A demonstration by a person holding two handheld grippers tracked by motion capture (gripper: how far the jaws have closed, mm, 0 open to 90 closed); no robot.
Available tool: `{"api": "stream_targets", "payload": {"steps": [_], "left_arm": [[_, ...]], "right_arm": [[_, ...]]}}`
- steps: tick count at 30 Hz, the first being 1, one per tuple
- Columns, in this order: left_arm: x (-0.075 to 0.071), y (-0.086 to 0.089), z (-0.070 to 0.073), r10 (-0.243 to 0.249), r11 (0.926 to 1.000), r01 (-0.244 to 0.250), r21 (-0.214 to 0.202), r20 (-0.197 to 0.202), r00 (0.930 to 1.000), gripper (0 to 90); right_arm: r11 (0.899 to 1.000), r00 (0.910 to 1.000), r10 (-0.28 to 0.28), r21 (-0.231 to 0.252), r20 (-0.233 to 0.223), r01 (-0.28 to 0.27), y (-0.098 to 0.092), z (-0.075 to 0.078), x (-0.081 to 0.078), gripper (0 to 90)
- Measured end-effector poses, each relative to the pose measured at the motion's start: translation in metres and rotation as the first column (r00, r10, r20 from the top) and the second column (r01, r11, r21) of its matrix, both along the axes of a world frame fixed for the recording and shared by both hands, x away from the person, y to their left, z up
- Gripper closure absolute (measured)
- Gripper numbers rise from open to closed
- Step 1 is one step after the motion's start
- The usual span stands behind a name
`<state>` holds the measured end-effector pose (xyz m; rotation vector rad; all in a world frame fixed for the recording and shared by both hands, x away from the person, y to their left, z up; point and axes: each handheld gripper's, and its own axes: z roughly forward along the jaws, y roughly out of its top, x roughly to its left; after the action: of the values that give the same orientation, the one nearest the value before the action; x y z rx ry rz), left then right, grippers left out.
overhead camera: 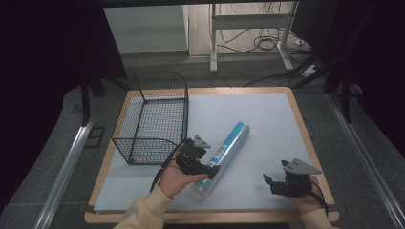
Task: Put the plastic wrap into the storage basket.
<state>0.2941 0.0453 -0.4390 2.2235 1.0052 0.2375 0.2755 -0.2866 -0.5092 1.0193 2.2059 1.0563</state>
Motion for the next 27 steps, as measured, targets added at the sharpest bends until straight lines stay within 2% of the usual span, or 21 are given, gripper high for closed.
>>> {"api": "stream_targets", "payload": {"steps": [12,27], "left_arm": [[0.011,-0.015,-0.003,-0.03,0.9988,0.031,0.037,-0.024,0.9993,16.6],[0.025,-0.035,-0.009,-0.055,0.9965,0.056,0.062,-0.024,0.9982,16.7]], "right_arm": [[1.0,1.0,0.002,-0.008,-0.003,-0.002,0.001,-0.001,0.0,15.2],[1.0,0.9999,0.01,-0.007,-0.007,-0.01,0.001,-0.002,0.002,15.2]]}}
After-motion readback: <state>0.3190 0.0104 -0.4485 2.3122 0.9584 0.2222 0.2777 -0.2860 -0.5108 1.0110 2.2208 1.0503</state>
